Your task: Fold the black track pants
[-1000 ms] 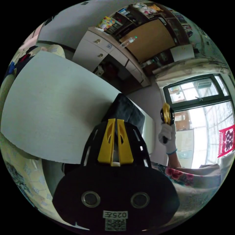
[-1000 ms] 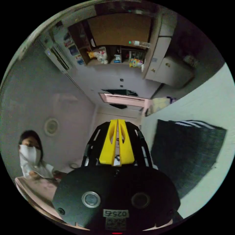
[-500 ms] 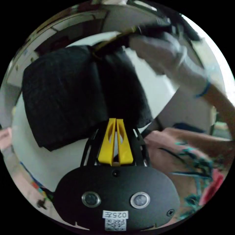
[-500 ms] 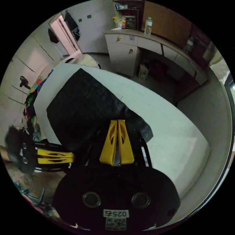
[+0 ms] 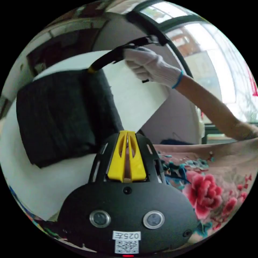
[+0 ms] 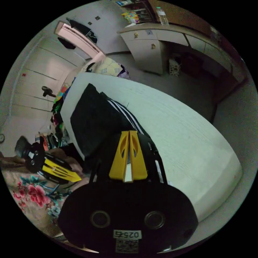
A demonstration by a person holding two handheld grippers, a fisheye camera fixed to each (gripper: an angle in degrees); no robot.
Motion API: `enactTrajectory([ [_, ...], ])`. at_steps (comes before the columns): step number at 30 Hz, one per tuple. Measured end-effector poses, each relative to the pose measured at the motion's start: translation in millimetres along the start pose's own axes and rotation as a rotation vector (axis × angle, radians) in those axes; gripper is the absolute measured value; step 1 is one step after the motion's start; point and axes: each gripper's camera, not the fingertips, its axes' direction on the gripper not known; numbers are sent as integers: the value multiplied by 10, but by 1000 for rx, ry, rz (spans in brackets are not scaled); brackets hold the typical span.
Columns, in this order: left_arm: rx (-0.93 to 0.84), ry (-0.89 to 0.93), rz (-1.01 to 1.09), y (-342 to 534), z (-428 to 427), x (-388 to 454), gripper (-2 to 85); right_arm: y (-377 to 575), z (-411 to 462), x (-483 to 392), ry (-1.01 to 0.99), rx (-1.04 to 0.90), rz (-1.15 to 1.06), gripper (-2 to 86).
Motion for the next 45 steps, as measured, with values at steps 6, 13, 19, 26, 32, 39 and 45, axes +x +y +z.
enactTrajectory([
  [6, -305, -278, 134, 24, 717, 119, -9, 135, 141, -108, 86, -86, 57, -10],
  [13, -391, -725, -219, 818, 286, -694, -9, 926, 426, -483, -117, -203, 130, -10],
  [19, 123, -448, -646, 1368, -563, -1093, -9, 654, 774, -1383, -119, -174, -116, -10],
  [26, 260, -173, -604, 1691, -589, -548, -9, 540, 67, -1508, -78, 123, -49, -10],
  [32, 17, -151, -315, 2010, 312, -63, -9, 596, 32, -570, 206, 71, 223, -9],
  [39, -37, -227, -208, 2181, 101, 197, -9, 742, -64, -406, 164, 43, 157, -10],
  [45, -2, -198, -232, 2312, 273, 322, -9, 1115, 219, -746, 284, -23, -56, -10],
])
